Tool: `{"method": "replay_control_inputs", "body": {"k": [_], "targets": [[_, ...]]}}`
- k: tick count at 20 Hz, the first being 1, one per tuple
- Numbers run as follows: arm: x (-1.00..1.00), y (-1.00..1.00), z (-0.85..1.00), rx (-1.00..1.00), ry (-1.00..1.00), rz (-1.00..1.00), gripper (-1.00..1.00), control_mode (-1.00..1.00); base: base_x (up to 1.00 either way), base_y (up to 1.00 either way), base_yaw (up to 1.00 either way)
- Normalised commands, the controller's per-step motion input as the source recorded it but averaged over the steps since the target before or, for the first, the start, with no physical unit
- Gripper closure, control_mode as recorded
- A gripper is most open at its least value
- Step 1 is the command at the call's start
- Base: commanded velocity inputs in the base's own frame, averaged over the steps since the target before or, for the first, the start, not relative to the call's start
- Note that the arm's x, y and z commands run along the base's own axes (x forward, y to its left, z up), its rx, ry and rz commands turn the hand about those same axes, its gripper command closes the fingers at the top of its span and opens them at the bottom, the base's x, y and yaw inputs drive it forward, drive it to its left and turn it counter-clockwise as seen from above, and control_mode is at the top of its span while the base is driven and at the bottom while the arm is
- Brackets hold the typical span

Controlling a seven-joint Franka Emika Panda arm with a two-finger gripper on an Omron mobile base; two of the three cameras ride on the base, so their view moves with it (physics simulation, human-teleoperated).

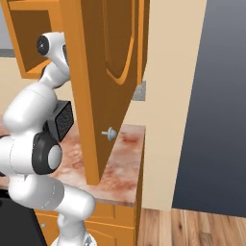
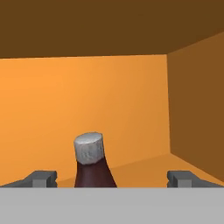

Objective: Collect the paprika, ketchup, and shaker from the cabinet and place them next to the stove.

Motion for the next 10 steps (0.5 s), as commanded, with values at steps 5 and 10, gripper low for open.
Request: {"method": "replay_control_inputs", "body": {"k": [5, 10], "targets": [[0.19, 0.03, -0.01, 0.0, 0.0, 0.0, -1.0, -1.0, 0.0, 0.0, 0.0], [0.15, 0.02, -0.07, 0.0, 0.02, 0.0, 1.0, -1.0, 0.0, 0.0, 0.0]]}}
